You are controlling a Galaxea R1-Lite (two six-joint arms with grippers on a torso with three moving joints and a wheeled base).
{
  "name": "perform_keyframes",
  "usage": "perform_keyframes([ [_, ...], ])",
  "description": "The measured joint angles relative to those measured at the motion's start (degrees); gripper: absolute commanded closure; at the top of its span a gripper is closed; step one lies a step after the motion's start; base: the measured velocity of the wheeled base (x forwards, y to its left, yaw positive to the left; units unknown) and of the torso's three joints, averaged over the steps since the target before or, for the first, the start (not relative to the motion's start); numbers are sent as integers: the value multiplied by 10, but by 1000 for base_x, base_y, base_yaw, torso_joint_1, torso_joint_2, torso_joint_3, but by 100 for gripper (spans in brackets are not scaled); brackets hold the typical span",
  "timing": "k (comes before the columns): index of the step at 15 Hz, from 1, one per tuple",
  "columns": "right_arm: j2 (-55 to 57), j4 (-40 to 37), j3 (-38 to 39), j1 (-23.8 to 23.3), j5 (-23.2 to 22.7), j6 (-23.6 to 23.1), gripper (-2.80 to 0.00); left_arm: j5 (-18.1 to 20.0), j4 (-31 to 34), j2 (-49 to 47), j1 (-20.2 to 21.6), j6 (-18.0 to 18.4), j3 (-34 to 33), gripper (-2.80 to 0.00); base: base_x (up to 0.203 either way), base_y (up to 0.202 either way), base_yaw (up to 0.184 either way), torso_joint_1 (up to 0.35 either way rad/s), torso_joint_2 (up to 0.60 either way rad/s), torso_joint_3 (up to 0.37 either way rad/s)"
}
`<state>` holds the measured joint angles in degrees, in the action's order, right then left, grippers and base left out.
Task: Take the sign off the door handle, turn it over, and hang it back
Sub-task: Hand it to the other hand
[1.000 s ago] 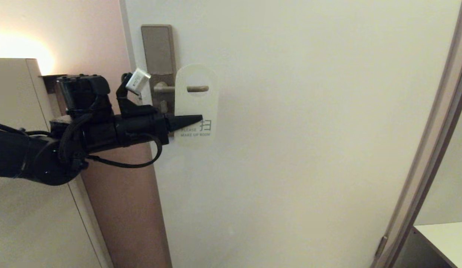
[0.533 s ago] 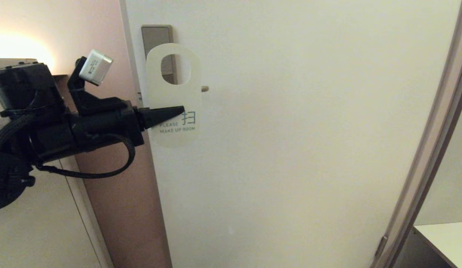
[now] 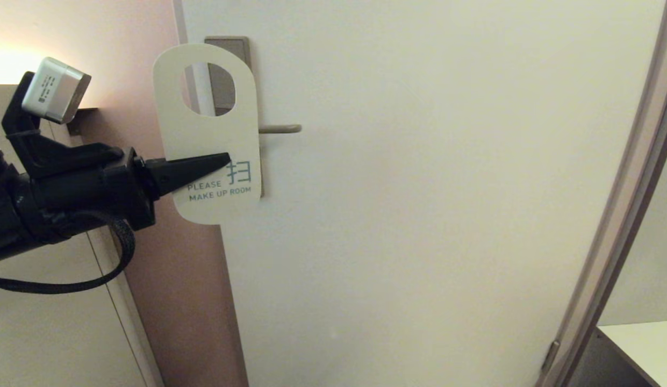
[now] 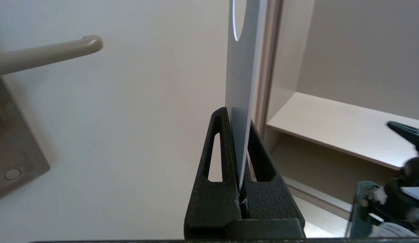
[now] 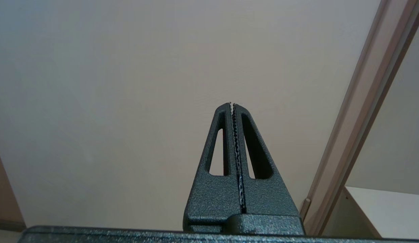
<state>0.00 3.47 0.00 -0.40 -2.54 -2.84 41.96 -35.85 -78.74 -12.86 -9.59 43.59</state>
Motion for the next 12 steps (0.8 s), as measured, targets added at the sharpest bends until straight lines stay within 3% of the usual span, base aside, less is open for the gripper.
perform_keyframes([
  [7, 0, 0, 0, 0, 0, 0, 0, 85, -3, -31, -6, -9, 20, 0, 0, 0, 0, 0, 0, 0],
  [12, 0, 1, 0, 0, -2, -10, 0, 90, -3, -105, -39, -13, 97, 0, 0, 0, 0, 0, 0, 0],
])
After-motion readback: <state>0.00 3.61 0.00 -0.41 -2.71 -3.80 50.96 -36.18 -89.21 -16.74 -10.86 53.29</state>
